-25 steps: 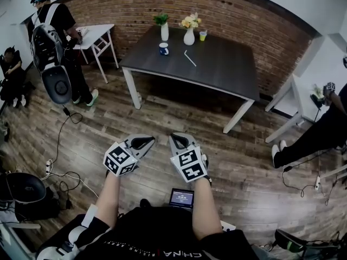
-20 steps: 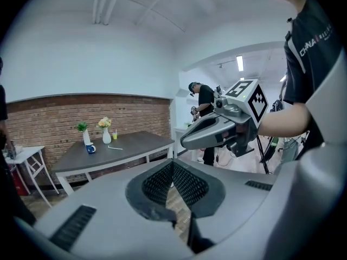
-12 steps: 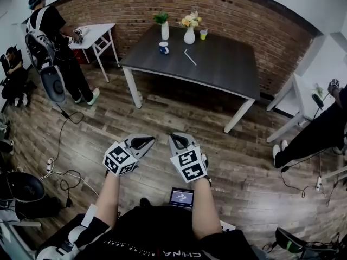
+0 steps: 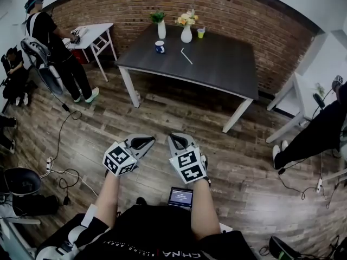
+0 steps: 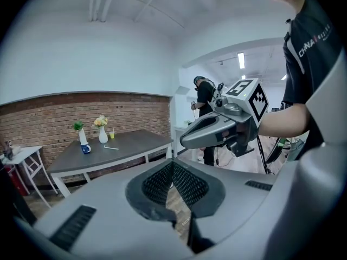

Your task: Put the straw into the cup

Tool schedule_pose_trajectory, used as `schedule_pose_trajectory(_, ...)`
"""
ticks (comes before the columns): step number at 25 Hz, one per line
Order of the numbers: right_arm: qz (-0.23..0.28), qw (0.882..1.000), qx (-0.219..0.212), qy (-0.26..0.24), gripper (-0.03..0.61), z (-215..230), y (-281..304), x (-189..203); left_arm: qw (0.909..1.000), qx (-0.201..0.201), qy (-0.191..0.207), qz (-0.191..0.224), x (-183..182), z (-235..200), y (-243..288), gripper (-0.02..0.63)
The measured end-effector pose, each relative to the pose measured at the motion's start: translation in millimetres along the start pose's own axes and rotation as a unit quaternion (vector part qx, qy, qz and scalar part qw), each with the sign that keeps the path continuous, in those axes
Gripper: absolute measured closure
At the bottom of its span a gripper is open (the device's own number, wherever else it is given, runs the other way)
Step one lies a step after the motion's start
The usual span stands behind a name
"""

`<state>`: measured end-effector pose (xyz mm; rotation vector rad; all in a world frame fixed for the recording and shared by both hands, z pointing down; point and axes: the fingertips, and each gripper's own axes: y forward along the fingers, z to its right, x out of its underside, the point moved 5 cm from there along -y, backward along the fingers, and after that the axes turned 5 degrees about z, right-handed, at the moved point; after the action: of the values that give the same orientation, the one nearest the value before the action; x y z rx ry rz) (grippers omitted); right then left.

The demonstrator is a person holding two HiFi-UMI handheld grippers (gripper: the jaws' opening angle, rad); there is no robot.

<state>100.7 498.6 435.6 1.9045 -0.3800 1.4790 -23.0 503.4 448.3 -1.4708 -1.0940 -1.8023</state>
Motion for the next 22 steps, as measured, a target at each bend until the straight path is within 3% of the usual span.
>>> schedule_pose_trajectory(11, 0.006, 0.999, -0.001, 0.043, 0.572, 42, -2, 24, 0.9989, -0.022, -0.04, -0.007, 7, -4, 28, 0.611)
schedule_pose_trajectory(17, -0.005, 0.999, 0.012, 0.042, 0.572, 62, 36, 21, 0.9989, -0.013, -0.044, 0.004, 11, -47, 44, 0.611)
schedule_pose_trajectory(22, -0.017, 0.999, 0.018, 0.024, 0.572, 78, 89, -1, 0.9984, -0.011, -0.052, 0.019, 13, -111, 50, 0.611)
